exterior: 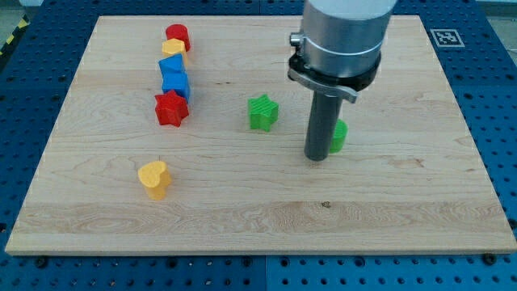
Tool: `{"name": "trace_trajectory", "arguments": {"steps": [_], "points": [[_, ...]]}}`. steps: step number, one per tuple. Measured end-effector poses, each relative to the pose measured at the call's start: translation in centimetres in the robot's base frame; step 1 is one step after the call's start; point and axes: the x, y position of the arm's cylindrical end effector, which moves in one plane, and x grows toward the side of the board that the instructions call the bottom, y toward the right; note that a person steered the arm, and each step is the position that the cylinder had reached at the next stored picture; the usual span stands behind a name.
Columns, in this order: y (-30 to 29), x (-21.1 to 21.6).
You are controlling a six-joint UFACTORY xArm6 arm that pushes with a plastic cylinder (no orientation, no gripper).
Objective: Push the yellow heart diagonally to the green star
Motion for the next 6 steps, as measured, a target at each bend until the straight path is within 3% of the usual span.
{"name": "trace_trajectory", "arguments": {"steps": [3, 6], "points": [[2.7, -0.1], [-12.0, 9.6]]}}
